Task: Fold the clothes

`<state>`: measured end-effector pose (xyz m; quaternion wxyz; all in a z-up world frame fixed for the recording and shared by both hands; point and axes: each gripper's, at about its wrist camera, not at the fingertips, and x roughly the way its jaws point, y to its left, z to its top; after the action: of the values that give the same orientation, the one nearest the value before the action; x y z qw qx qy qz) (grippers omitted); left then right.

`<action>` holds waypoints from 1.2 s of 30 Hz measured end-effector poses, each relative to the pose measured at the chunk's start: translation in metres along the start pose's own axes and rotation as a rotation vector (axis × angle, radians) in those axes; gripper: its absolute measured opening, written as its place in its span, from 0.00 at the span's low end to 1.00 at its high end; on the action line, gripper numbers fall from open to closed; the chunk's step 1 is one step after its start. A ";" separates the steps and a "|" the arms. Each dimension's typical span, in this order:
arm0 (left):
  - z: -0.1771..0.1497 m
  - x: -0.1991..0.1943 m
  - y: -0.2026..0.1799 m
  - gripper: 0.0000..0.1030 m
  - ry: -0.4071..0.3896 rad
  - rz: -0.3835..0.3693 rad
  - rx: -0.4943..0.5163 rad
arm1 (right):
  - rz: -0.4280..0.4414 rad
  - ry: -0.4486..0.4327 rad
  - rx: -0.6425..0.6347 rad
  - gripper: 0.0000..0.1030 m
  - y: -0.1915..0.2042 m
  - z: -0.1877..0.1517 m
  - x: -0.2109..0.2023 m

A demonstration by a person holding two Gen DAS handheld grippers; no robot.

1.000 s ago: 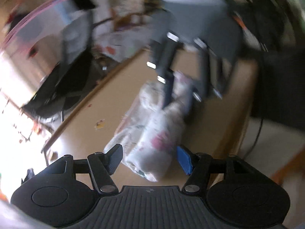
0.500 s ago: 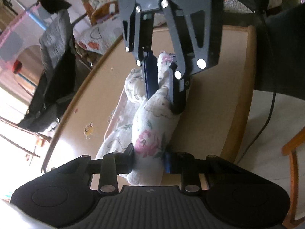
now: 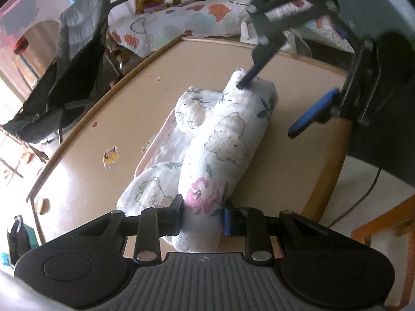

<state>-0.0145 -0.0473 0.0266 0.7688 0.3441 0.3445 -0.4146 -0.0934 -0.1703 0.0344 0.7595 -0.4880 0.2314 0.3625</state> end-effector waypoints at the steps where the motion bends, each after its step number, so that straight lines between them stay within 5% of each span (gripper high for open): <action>1: -0.002 0.000 0.000 0.28 -0.001 -0.003 -0.007 | -0.027 0.003 -0.032 0.52 0.004 0.000 0.004; 4: -0.003 0.001 0.000 0.28 -0.002 -0.007 -0.013 | -0.103 0.006 -0.078 0.51 0.007 0.004 0.016; 8: -0.004 0.001 0.001 0.28 0.001 -0.010 -0.013 | -0.066 0.075 -0.048 0.42 -0.001 0.010 0.034; 11: 0.001 -0.002 0.001 0.28 0.008 -0.016 -0.004 | 0.004 0.103 0.028 0.29 -0.013 0.013 0.038; 18: -0.003 -0.026 -0.017 0.29 0.055 -0.165 0.084 | 0.243 0.108 0.229 0.27 -0.043 0.014 0.026; 24: -0.017 -0.041 -0.014 0.34 0.042 -0.245 0.012 | 0.470 0.152 0.431 0.27 -0.076 0.009 0.033; 36: -0.047 -0.059 -0.018 0.44 -0.141 -0.008 -0.091 | 0.792 0.289 0.673 0.27 -0.132 -0.002 0.088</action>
<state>-0.0662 0.0075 0.0456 0.8044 0.2773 0.3094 -0.4246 0.0645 -0.1781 0.0471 0.6394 -0.1380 0.6033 0.4561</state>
